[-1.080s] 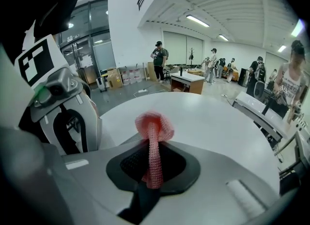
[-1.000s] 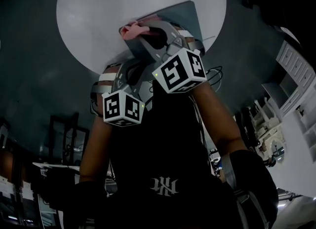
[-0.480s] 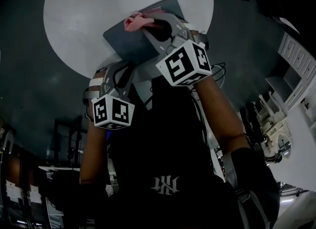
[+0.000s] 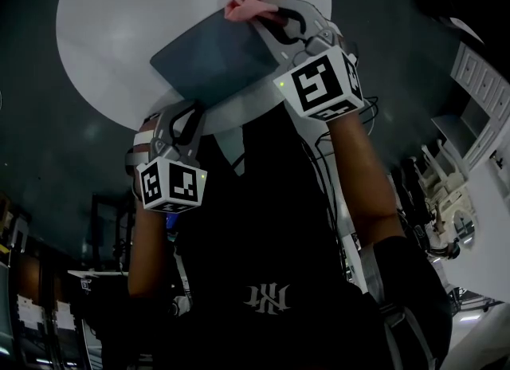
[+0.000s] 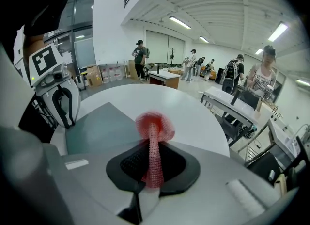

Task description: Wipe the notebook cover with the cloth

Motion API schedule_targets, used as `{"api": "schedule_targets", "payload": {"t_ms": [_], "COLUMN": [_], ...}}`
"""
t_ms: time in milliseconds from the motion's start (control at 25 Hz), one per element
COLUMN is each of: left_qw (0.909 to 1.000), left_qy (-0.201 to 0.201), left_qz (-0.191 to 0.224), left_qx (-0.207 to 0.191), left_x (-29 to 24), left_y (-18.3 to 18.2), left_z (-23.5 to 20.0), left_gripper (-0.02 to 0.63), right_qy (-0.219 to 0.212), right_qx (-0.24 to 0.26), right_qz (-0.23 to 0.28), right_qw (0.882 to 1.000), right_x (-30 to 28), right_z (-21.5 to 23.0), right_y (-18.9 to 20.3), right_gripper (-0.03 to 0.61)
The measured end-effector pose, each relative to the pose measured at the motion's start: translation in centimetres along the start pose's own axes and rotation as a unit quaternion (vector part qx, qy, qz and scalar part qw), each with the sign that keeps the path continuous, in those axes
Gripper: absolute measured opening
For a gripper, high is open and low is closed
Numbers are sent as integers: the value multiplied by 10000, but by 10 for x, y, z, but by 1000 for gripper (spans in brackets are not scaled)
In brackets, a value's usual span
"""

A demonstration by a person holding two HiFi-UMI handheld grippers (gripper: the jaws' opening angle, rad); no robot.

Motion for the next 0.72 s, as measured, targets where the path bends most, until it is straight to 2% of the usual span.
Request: {"api": "schedule_targets", "payload": {"t_ms": [280,400,480,560,720], "left_qw": [10000,10000,9999,9999,9997], "left_qy": [-17,-27,-10,-5,-28], "left_qz": [35,66,80,92,169], "left_qx": [47,64,81,116,153], "left_x": [-1,-1,-1,0,1], "left_y": [-1,-1,0,1,-1], "left_z": [5,7,6,3,2], "left_gripper": [54,54,54,54,54], "right_qy": [517,651,418,-37,-777], "right_qx": [-235,-275,-93,98,-22], "right_qz": [-566,-231,63,296,931], "right_qw": [9968,9972,9991,9995,9926], "right_x": [19,33,33,27,1], "right_z": [31,33,17,-10,-72], "right_y": [35,16,-14,-48,-106], "right_gripper": [35,35,35,35,35]}}
Point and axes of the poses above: the fingertips, and each gripper's own axes: x backward along the fingers, z to its right, y out of its underside, the point moved 2 cm from there along x, backward along the fingers, and after that the axes turned 14 degrees about x, right-handed, at the moved point
